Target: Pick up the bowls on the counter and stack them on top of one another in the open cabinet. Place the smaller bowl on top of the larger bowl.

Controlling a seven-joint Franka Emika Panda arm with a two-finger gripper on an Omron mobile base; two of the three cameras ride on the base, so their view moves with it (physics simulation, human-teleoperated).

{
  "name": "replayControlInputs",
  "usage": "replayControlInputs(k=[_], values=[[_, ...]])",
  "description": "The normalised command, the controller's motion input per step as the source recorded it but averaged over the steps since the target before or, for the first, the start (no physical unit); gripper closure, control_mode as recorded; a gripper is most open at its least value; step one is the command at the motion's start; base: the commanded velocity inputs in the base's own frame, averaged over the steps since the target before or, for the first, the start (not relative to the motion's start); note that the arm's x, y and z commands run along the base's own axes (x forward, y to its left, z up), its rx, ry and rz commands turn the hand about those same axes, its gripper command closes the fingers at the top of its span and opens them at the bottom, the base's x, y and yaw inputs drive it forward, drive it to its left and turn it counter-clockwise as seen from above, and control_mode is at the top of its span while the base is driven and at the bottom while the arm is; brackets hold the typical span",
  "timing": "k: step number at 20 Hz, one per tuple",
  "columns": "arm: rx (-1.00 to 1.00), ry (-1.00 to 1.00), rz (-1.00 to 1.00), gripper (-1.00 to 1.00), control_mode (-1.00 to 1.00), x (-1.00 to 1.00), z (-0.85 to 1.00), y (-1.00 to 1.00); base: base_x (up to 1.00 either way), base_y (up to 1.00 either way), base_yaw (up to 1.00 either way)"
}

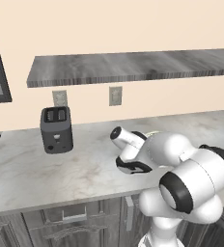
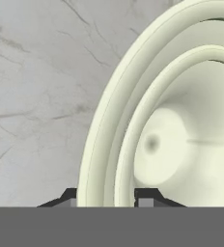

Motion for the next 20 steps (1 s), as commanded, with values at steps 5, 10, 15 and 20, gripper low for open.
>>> replayControlInputs(k=[5,10,15,20], values=[[0.0,0.0,0.01,1.0,-1.0,0.0,0.01,0.0,0.0,0.0,0.0],[-0.1,0.0,0.1,1.0,-1.0,-0.07,0.4,0.0,0.0,0.0,0.0],[-0.16,0.0,0.14,1.0,-1.0,-0.19,0.66,0.0,0.0,0.0,0.0],[-0.18,0.0,0.16,1.0,-1.0,-0.22,0.68,0.0,0.0,0.0,0.0]])
